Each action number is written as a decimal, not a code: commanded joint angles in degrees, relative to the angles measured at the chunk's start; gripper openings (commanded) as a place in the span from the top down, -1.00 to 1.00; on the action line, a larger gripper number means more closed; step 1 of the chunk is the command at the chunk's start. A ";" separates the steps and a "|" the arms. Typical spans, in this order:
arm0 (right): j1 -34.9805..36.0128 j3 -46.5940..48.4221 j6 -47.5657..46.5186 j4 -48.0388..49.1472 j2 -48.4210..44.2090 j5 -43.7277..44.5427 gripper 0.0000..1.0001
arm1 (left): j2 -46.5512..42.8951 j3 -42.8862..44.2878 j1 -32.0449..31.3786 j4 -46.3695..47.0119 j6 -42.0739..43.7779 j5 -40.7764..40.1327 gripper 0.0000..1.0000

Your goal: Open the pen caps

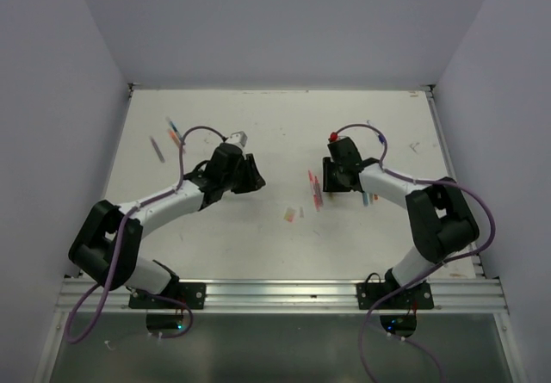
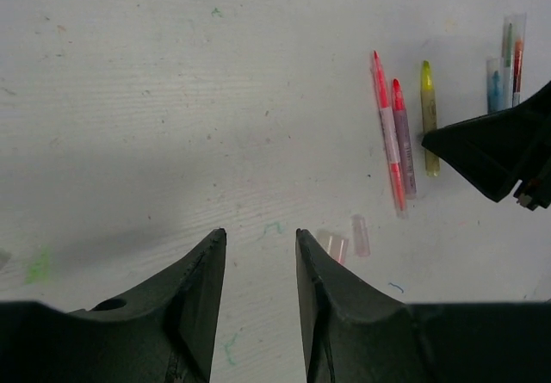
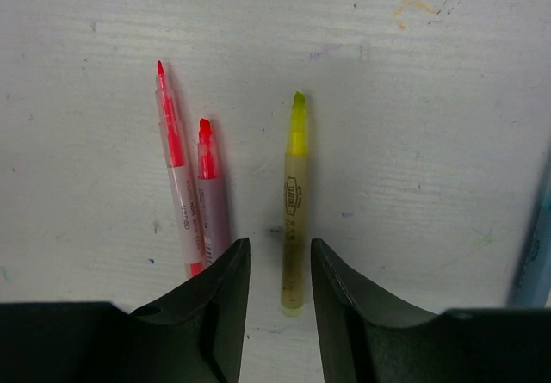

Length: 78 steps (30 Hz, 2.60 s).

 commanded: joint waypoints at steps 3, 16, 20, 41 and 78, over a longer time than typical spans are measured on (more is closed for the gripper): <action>0.43 -0.78 -0.84 -1.91 -6.97 1.64 0.23 | -2.47 1.55 2.84 -1.83 2.32 -1.93 0.16; 10.88 -3.42 2.94 -1.48 -13.66 -4.86 0.20 | 0.16 9.19 13.03 -10.88 7.85 -13.44 0.10; 11.68 -3.95 3.91 -0.42 -13.31 -7.85 0.20 | 3.06 12.18 15.23 -12.29 10.31 -15.38 0.06; 12.12 -6.15 3.21 -2.18 -21.22 -9.61 0.15 | 19.14 17.28 19.28 -7.90 11.99 -9.05 -0.03; 12.65 -3.17 12.87 5.38 -20.08 -18.57 0.13 | 0.01 2.35 11.22 17.76 4.78 21.36 1.00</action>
